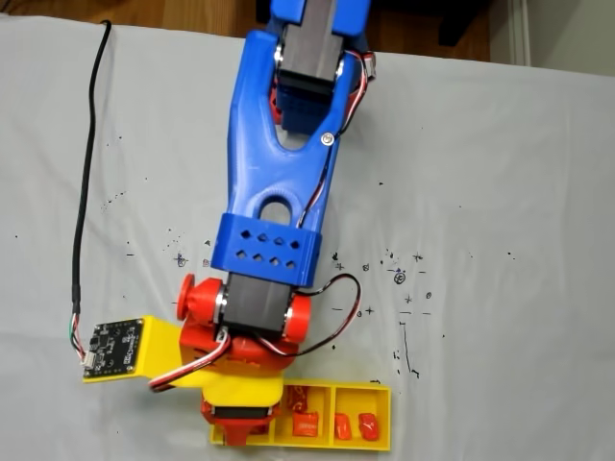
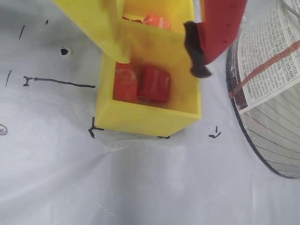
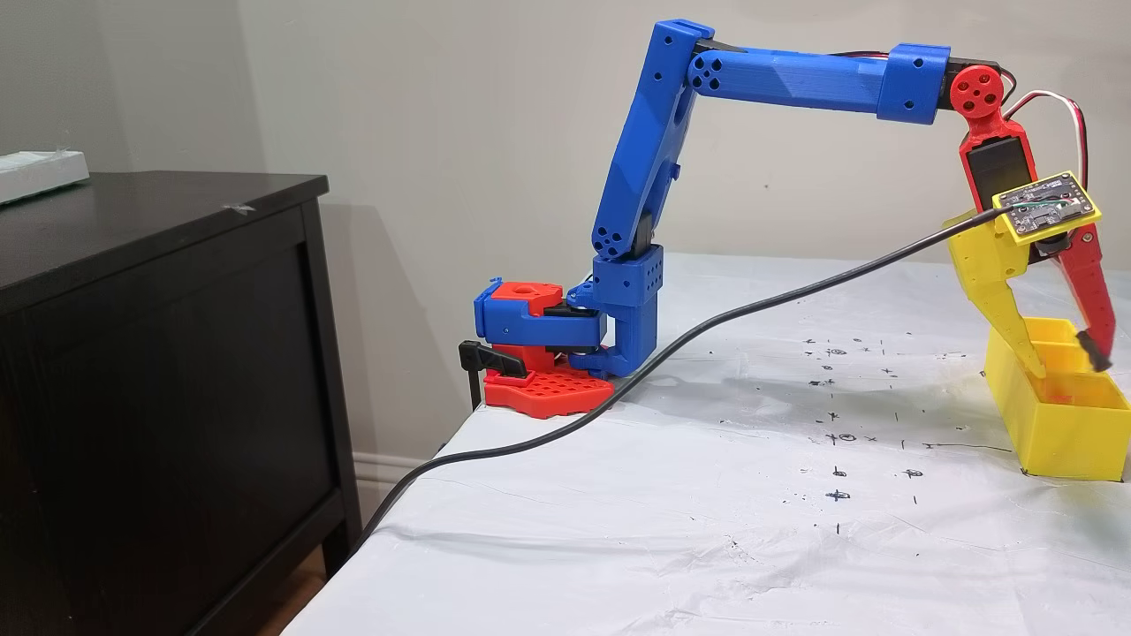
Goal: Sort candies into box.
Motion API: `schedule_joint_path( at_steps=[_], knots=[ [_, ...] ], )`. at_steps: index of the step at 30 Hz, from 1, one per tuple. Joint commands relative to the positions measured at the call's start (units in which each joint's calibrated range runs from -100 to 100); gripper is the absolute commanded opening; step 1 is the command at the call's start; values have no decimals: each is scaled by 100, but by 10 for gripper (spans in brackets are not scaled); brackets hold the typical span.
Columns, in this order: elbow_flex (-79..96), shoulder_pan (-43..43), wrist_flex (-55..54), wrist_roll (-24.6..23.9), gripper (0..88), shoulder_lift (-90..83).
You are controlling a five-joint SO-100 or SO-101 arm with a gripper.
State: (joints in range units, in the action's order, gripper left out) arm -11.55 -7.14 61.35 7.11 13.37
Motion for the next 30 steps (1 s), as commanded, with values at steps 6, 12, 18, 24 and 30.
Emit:
schedule_joint_path(
  at_steps=[6, 12, 18, 24, 30],
  knots=[
    [-133, -65, 34, -5, 245, -344],
    [113, -92, -7, -39, 18, -896],
    [1405, -20, -466, -103, 2, -2236],
    [3727, 315, -998, -161, 2, -4212],
    [5702, 460, -1399, -274, 1, -5908]
  ],
)
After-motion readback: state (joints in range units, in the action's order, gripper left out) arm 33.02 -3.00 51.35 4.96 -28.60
